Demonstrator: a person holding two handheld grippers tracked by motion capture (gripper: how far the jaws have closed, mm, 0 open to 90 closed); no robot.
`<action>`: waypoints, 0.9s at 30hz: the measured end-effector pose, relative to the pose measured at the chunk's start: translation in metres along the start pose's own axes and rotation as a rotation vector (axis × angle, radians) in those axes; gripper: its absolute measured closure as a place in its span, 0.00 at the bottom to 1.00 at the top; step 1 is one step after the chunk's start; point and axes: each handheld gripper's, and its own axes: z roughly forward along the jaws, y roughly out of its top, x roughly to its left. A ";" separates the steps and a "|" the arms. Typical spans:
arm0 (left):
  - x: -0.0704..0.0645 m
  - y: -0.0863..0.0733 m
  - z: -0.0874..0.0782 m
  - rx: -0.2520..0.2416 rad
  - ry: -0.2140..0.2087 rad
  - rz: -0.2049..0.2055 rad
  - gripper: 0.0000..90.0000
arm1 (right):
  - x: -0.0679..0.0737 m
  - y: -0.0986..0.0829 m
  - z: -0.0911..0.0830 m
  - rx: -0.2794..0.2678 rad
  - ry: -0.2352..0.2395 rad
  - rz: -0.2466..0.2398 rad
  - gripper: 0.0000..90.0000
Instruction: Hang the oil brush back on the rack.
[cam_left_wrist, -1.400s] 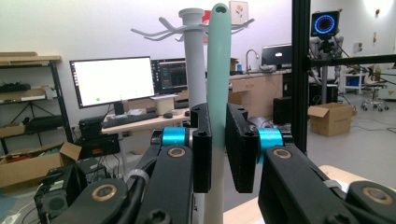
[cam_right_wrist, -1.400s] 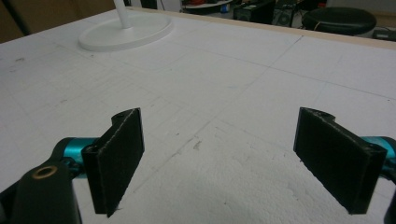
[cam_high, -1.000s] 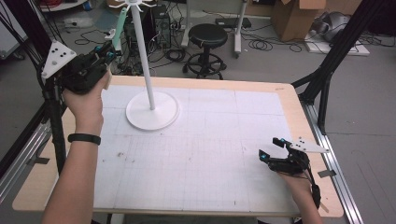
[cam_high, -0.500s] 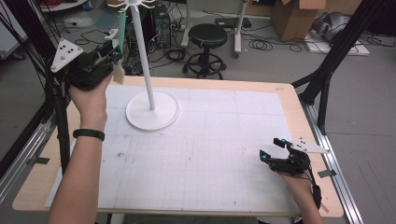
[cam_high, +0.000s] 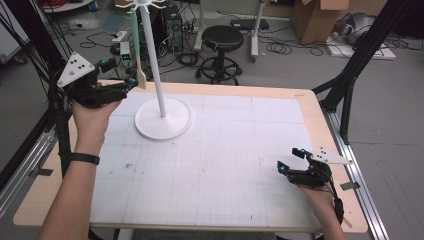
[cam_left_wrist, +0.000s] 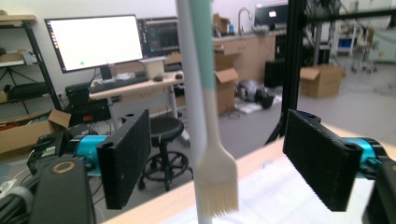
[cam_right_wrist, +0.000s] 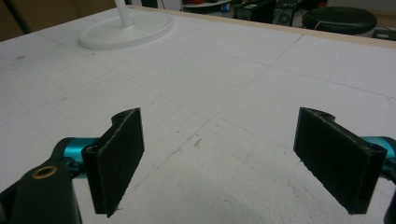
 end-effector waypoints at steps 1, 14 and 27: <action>-0.001 -0.003 -0.002 0.001 -0.008 -0.006 0.24 | 0.000 0.000 0.000 0.000 0.001 0.000 0.17; -0.012 -0.050 -0.032 0.061 -0.068 -0.029 0.18 | 0.001 0.000 0.002 0.006 0.001 -0.005 0.17; -0.037 -0.097 -0.044 0.105 -0.124 0.012 0.18 | 0.001 0.000 0.003 0.010 0.004 -0.010 0.17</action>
